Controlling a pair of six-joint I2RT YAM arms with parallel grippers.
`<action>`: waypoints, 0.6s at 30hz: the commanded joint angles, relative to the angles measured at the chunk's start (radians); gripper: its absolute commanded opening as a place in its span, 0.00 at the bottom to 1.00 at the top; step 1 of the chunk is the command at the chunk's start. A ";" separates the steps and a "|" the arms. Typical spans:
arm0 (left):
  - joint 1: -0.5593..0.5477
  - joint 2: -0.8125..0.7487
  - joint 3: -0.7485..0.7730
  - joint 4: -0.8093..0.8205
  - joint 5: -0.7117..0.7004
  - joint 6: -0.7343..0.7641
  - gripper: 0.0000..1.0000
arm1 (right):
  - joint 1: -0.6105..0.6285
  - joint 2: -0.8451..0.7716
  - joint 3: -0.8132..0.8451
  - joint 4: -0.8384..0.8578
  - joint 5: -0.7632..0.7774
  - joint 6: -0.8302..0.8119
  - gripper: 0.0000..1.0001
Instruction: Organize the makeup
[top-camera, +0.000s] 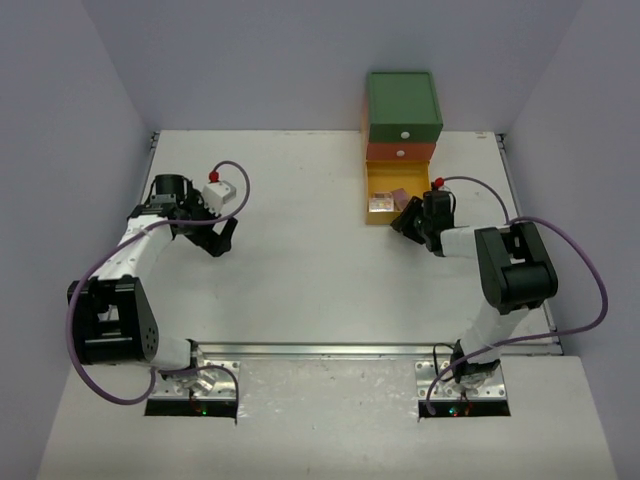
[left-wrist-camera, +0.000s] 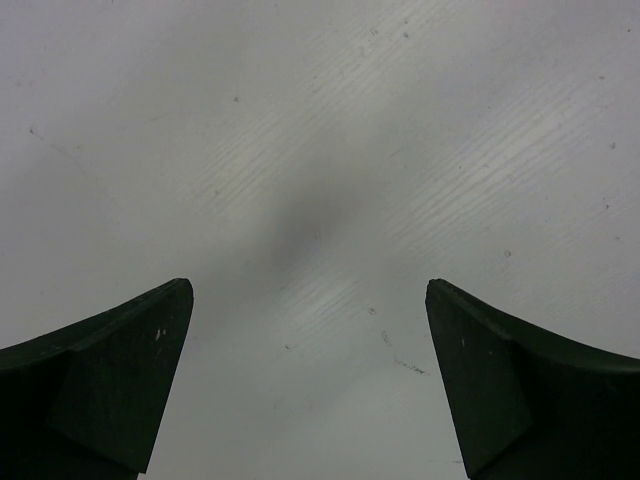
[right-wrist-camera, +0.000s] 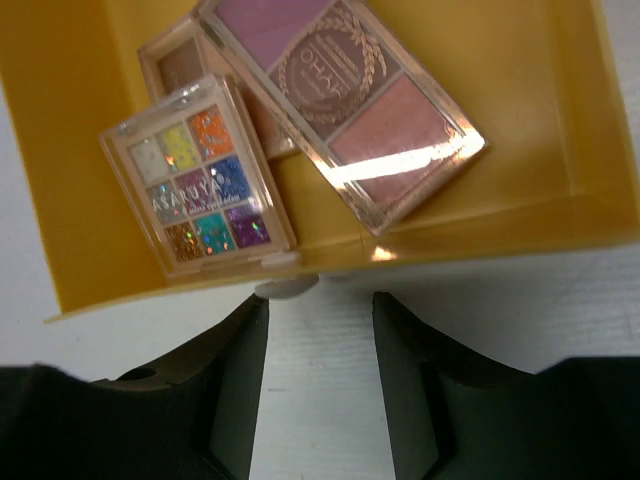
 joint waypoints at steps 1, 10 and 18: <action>-0.002 0.003 0.027 0.044 -0.015 0.016 1.00 | -0.009 0.044 0.046 0.177 0.041 0.080 0.46; -0.002 0.039 0.071 0.031 -0.024 0.009 1.00 | -0.011 0.136 0.114 0.365 0.142 0.127 0.41; 0.000 0.066 0.107 0.024 -0.036 -0.005 1.00 | -0.033 0.307 0.313 0.377 0.165 0.139 0.40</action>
